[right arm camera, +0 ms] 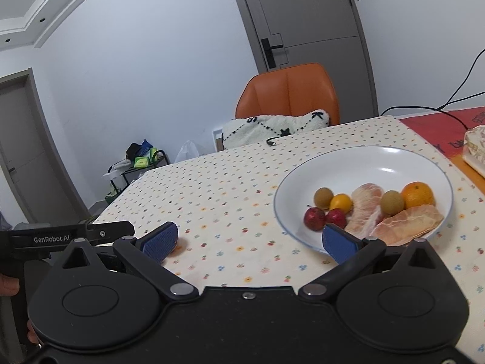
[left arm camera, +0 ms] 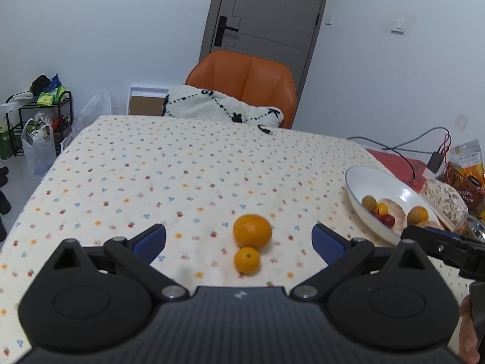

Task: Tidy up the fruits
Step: 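Move both tools back toward the two remaining oranges, then grasp the small orange with the left gripper while the right gripper grasps the large orange, then carry both oranges over the white plate and open both grippers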

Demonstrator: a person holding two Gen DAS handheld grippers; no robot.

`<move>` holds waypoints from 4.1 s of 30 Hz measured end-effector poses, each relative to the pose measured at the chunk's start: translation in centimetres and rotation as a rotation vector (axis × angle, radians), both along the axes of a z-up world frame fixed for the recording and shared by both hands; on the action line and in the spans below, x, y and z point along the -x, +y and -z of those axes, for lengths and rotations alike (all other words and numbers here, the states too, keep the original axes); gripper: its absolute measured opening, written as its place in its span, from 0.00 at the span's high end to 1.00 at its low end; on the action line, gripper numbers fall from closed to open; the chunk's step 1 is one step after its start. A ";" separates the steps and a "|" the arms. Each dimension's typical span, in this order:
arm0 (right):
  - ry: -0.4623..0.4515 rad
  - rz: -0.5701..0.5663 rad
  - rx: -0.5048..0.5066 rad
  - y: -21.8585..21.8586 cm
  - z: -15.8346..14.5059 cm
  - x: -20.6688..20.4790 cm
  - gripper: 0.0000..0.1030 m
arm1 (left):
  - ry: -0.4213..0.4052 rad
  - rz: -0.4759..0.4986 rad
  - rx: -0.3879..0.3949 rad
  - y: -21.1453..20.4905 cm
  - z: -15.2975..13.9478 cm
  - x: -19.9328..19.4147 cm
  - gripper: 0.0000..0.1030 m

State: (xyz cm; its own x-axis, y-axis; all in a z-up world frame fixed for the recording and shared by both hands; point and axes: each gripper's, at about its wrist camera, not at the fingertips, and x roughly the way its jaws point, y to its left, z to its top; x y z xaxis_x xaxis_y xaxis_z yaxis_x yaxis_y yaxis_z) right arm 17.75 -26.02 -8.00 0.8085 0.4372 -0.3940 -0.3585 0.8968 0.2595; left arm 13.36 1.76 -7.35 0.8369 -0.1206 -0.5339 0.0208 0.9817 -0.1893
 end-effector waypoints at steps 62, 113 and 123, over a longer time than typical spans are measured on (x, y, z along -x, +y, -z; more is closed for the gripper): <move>0.066 -0.180 0.049 8.3 1.6 -3.8 0.08 | -0.006 -0.027 -0.004 3.3 2.5 -1.4 0.79; 0.028 -0.103 0.047 4.6 1.2 -2.7 0.65 | -0.059 0.074 -0.001 -2.3 0.5 -1.9 0.79; -0.004 -0.016 0.020 0.0 0.3 -1.7 0.65 | -0.086 0.158 -0.008 -6.9 -0.4 -2.7 0.79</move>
